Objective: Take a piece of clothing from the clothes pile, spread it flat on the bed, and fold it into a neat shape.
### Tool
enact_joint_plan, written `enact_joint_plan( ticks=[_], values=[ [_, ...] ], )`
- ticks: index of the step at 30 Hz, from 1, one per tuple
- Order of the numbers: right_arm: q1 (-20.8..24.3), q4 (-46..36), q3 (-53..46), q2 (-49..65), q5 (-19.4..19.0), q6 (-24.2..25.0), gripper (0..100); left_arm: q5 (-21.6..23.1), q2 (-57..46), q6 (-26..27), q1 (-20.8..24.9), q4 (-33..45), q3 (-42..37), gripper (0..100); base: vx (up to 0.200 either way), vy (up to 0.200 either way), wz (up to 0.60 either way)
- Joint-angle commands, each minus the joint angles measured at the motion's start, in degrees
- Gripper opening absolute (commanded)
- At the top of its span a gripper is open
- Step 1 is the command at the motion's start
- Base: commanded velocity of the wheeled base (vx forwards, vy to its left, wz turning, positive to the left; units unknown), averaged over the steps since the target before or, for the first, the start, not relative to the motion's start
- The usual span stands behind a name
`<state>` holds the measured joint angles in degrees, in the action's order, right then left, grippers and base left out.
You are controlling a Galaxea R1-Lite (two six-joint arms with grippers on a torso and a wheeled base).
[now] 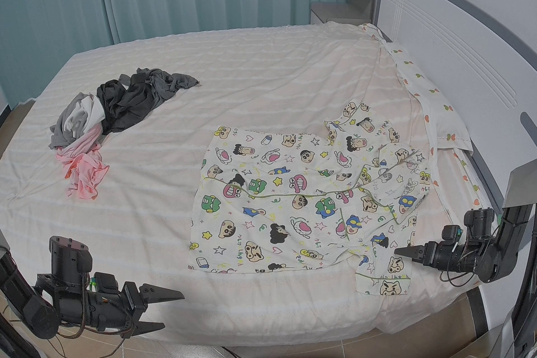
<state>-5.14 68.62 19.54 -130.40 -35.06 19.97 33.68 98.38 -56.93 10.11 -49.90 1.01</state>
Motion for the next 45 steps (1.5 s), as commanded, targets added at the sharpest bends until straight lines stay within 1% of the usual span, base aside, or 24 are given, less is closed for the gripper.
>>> enact_joint_plan(
  ticks=[1, 5, 8, 17, 20, 22, 23, 26, 29, 32, 37, 41, 45],
  values=[
    [0.0, -0.2, 0.5, -0.4, 0.3, 0.0, 100, 0.0, 0.1, 0.0, 0.0, 0.0, -0.5, 100, 0.000, 0.000, 0.00],
    [-0.7, -0.2, 1.6, -0.5, 2.0, -0.4, 100, 0.0, 0.1, 0.0, 0.0, 0.0, -0.6, 100, 0.000, 0.000, 0.00],
    [-0.5, -0.3, 1.0, -0.4, 1.9, -0.5, 100, 0.0, 0.1, 0.0, 0.0, 0.0, -0.6, 100, 0.000, 0.000, 0.00],
    [4.5, -0.9, 1.4, -0.3, 2.3, -0.2, 100, 0.0, 0.1, 0.1, 0.0, 0.0, -0.6, 100, 0.000, 0.000, 0.00],
    [4.5, -3.1, 2.4, 0.1, 3.2, -0.2, 100, 0.0, 0.1, 0.1, 0.0, 0.0, -0.6, 100, 0.000, 0.000, 0.00],
    [4.5, -3.1, 2.4, 0.1, 3.2, -0.2, 100, 0.0, 0.1, 0.1, 0.0, 0.0, -0.6, 100, 0.000, 0.000, 0.00],
    [3.9, -5.1, 3.0, 0.3, 4.7, -0.3, 100, 0.0, 0.1, 0.0, 0.0, 0.0, -0.6, 100, 0.000, 0.000, 0.00],
    [3.5, -6.5, 3.2, 0.9, 5.5, -0.2, 100, 0.0, 0.1, 0.1, 0.0, 0.0, -0.6, 100, 0.000, 0.000, 0.00],
    [3.5, -8.1, 3.5, 1.4, 8.0, -0.5, 100, 0.0, 0.1, 0.1, 0.0, 0.1, -0.6, 100, 0.000, 0.000, 0.00],
    [3.7, -10.1, 3.9, 1.6, 8.0, -0.5, 100, 0.0, 0.1, 0.1, 0.0, 0.1, -0.6, 100, 0.000, 0.000, 0.00],
    [6.8, -14.4, 4.6, 2.7, 8.3, -0.5, 100, -0.1, 0.1, 0.0, 0.0, 0.1, -0.7, 100, 0.000, 0.000, 0.00],
    [7.0, -15.2, 6.1, 2.6, 8.4, -0.4, 100, -0.1, 0.0, 0.0, 0.0, 0.1, -0.8, 100, 0.000, 0.000, 0.00],
    [6.9, -18.4, 7.4, 2.9, 8.5, -0.4, 100, -0.1, 0.0, 0.0, 0.0, 0.1, -0.8, 100, 0.000, 0.000, 0.00]
  ],
)
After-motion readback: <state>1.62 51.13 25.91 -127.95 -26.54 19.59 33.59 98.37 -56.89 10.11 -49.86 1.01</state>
